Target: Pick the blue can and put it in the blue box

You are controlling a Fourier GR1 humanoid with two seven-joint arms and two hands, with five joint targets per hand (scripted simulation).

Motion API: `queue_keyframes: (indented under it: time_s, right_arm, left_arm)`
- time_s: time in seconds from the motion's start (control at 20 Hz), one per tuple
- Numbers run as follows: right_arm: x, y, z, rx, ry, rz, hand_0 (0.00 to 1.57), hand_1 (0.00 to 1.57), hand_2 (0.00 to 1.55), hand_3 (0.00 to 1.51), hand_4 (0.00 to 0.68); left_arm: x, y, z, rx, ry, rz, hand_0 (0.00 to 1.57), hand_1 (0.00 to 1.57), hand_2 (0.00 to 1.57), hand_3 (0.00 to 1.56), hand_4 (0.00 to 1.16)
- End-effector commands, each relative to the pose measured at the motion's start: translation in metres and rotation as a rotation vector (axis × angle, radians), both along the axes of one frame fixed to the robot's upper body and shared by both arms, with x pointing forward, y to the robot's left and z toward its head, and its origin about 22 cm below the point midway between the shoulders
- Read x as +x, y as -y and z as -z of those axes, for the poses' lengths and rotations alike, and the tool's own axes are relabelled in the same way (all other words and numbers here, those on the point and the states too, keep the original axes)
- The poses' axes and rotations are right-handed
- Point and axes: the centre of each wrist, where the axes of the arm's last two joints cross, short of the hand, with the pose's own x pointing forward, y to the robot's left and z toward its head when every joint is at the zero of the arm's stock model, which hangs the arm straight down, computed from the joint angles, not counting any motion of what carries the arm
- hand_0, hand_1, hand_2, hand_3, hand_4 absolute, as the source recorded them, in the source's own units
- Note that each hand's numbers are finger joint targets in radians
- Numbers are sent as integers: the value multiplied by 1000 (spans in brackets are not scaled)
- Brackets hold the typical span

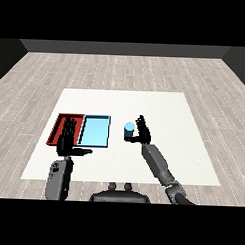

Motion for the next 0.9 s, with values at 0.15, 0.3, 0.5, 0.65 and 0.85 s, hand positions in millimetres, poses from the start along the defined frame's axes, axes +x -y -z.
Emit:
queue_keyframes:
  time_s: [0.15,0.3,0.5,0.65,0.85]
  right_arm:
    - [24,-22,-19,4,-3,-23,0,0,0,0,0]
    - [15,-14,4,23,-24,-16,0,0,0,0,0]
    - [23,-14,13,9,-51,-14,0,0,0,0,0]
    - [32,-29,-8,-26,-55,-65,0,0,0,0,0]
    - [30,-11,-1,10,-62,-30,0,0,0,0,0]
  left_arm:
    - [-9,-10,-4,-6,0,-15,0,0,0,0,0]
    - [-16,2,3,-21,-2,-4,0,0,0,0,0]
    - [0,-5,0,11,4,-7,0,0,0,0,0]
    - [2,7,-13,-24,-3,14,0,0,0,0,0]
    - [-1,-8,4,-7,17,-15,0,0,0,0,0]
